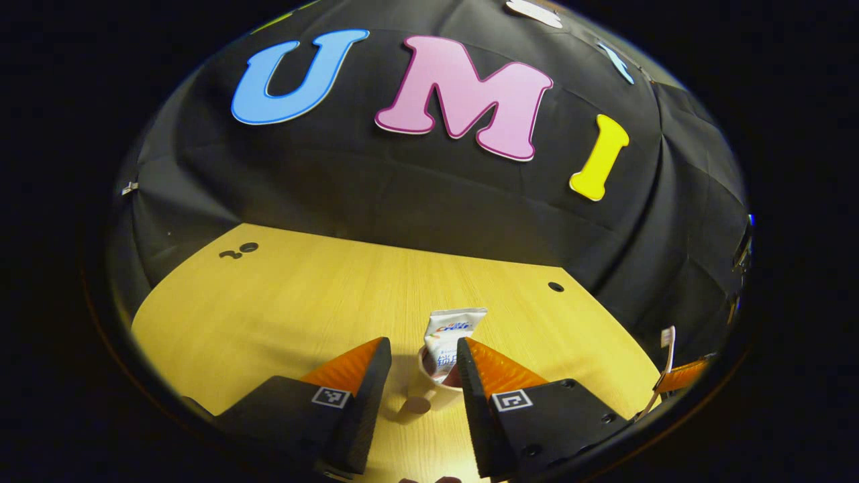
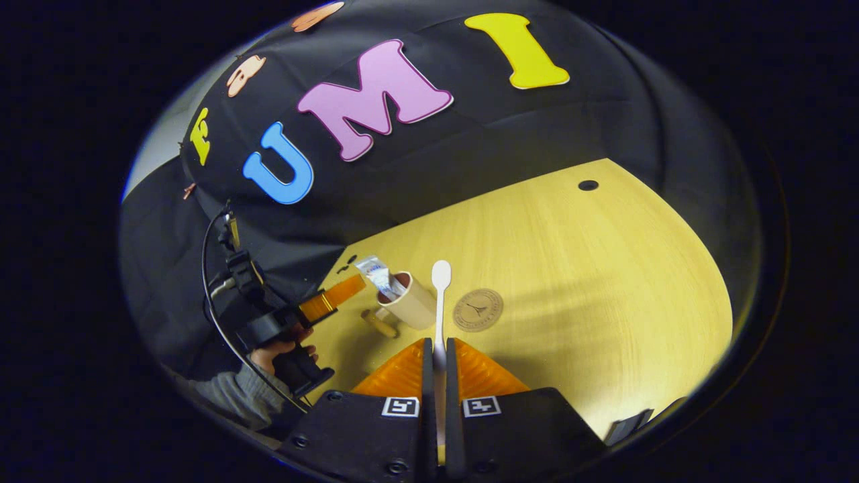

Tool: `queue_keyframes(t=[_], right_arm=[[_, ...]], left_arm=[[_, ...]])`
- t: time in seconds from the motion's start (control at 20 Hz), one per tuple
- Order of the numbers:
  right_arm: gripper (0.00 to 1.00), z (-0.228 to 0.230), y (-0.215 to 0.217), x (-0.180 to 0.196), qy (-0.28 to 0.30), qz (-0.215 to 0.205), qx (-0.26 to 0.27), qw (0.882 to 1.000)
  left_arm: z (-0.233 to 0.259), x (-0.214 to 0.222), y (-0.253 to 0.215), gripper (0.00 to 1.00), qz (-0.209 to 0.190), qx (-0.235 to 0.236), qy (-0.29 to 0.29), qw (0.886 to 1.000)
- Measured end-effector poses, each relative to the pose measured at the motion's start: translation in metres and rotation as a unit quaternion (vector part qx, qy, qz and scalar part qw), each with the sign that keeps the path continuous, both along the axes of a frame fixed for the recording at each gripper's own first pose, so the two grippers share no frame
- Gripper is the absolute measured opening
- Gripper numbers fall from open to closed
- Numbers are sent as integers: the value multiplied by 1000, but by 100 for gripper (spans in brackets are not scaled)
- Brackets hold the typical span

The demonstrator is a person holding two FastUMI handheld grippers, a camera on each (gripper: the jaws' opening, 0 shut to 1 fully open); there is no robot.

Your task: Put the toothbrush and toothpaste on the desktop into the cup, then pick up the cup and place it on the coaster on the desktop.

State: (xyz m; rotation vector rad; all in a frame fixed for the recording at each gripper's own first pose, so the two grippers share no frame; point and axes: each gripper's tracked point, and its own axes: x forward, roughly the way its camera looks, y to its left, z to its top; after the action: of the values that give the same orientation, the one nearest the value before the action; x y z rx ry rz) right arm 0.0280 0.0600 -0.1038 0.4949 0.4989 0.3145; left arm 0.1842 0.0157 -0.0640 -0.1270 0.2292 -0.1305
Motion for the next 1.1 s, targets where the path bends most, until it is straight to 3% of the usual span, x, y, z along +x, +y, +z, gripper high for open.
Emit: queue_keyframes(t=[0.05, 0.1, 0.45, 0.9, 1.1], right_arm=[[9, 7, 8, 8, -7, 5, 7, 1000], [9, 13, 14, 17, -15, 7, 9, 1000], [9, 41, 65, 91, -65, 22, 31, 997], [9, 49, 78, 182, -104, -37, 67, 992], [9, 37, 84, 202, -109, -47, 72, 990]], left_arm=[[2, -10, 4, 71, 0, -4, -2, 1000], [3, -19, 7, 62, 0, -7, -1, 1000], [-10, -81, 30, 62, 12, -5, 16, 1000], [-9, -129, 43, 62, 14, -8, 31, 999], [-15, -138, 42, 62, 20, -19, 37, 999]])
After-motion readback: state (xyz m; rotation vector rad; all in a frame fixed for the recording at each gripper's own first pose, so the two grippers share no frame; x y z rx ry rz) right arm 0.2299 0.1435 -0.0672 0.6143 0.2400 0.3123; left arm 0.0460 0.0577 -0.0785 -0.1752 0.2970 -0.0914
